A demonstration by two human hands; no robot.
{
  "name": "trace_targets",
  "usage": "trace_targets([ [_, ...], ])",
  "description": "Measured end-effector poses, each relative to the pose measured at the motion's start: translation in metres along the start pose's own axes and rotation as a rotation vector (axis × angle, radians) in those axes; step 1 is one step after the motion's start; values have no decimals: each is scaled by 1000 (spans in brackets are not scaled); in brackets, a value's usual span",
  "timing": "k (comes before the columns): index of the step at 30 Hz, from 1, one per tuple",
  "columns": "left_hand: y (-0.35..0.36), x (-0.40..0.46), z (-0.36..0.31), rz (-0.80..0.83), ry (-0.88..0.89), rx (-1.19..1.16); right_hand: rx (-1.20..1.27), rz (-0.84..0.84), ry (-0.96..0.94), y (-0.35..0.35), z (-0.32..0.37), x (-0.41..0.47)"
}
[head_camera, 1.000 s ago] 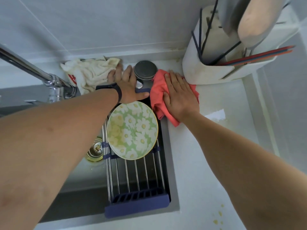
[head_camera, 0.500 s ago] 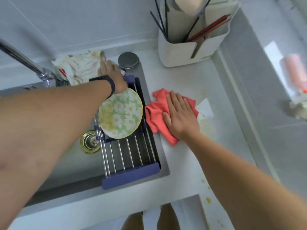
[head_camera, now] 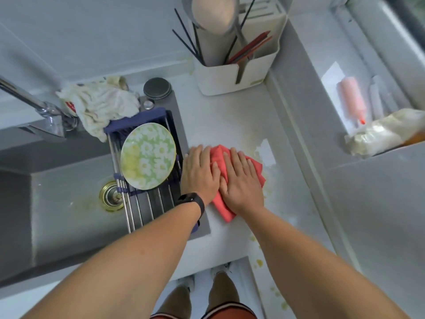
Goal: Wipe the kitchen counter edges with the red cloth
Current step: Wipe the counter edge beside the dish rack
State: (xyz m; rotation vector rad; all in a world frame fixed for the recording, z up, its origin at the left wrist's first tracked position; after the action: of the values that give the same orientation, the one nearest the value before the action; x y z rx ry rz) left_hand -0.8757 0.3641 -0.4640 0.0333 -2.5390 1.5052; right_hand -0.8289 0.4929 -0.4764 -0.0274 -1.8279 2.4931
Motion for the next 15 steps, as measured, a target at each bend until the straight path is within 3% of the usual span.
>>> trace_targets([
  [3, 7, 3, 9, 3, 3, 17, -6, 10, -6, 0, -5, 12],
  [8, 5, 4, 15, -129, -30, -157, -27, -12, 20, -1, -20, 52],
  [15, 12, 5, 16, -174, -1, -130, -55, -56, 42, 0, -27, 123],
])
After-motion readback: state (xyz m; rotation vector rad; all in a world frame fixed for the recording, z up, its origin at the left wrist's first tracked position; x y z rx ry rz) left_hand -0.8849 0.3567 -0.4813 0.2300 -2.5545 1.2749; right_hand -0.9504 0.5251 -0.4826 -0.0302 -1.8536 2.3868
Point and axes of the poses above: each hand's wrist, its own x-axis towards the middle knuckle, its own y-axis out of the palm, z = x × y, the point moved 6 cm from there along x, towards the middle knuckle, and after that the axes turned 9 degrees about -z, right-handed, at the moved point
